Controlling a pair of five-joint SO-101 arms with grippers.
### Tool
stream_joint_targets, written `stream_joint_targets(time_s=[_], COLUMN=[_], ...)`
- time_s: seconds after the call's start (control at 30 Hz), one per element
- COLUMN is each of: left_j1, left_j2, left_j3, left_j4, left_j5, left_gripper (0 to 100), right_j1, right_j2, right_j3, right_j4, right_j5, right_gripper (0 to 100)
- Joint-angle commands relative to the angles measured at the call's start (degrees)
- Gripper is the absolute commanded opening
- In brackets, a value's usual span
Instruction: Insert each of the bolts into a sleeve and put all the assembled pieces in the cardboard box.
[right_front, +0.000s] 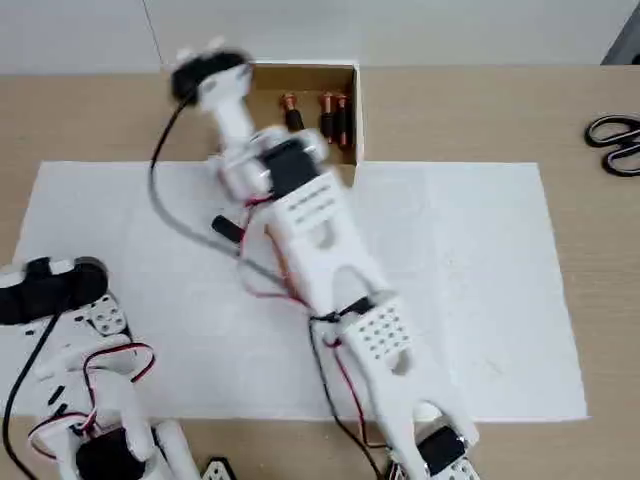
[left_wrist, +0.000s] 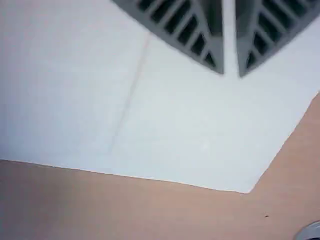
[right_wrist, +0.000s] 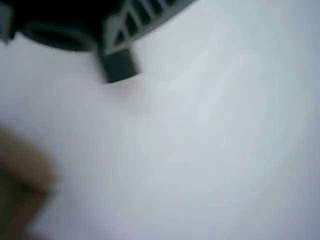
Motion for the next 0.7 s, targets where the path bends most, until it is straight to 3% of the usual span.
stream_joint_targets(time_s=[0.0, 0.13, 0.3, 0.47, 0.67], left_j1=[1.1, 1.1, 1.4, 1.4, 1.3], left_j2=[-0.6, -0.6, -0.6, -0.6, -0.6], left_j3=[-2.5, -2.5, -2.5, -2.5, -2.5], left_j4=[0.3, 0.3, 0.3, 0.3, 0.3], left_j5=[0.4, 0.4, 0.4, 0.4, 0.4], left_gripper=[1, 1, 1, 1, 1], right_j1=[7.6, 14.0, 16.0, 17.4, 23.9], right_j2=[-11.4, -19.8, -27.2, -27.8, -22.1], right_j3=[8.9, 29.8, 50.5, 54.2, 54.3], right_j4=[0.5, 0.3, 0.0, -0.1, -0.2], right_j5=[0.4, 0.3, 0.0, -0.2, -3.9], right_gripper=[0.4, 0.4, 0.4, 0.4, 0.4])
